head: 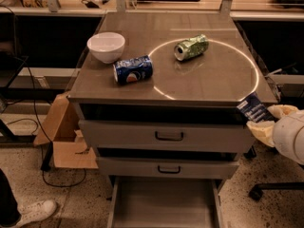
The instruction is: Pick rxbar blueberry from bottom drawer and place on counter
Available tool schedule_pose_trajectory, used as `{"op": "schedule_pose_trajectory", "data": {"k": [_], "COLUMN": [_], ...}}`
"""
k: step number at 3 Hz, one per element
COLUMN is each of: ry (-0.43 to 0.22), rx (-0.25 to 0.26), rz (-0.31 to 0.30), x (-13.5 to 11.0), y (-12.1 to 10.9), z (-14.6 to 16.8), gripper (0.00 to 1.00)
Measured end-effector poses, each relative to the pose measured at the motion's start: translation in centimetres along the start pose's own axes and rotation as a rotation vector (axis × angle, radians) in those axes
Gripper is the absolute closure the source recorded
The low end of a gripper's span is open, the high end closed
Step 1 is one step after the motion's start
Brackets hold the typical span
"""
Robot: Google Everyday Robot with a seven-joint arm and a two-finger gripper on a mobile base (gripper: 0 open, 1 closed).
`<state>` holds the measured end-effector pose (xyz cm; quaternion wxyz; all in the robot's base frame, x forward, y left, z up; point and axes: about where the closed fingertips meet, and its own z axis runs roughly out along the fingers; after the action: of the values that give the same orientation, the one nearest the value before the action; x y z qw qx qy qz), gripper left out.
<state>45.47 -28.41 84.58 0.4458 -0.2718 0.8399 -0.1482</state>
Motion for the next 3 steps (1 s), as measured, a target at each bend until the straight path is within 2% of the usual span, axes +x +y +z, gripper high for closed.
{"op": "schedule_pose_trajectory", "data": {"k": [2, 3], "ry": [-0.049, -0.052], "rx": [0.065, 0.061], "rz": [-0.003, -0.004], "x": [-4.5, -4.6], "y": [-4.5, -4.4], "z": [0.2, 0.4], "gripper": [1.00, 1.00]}}
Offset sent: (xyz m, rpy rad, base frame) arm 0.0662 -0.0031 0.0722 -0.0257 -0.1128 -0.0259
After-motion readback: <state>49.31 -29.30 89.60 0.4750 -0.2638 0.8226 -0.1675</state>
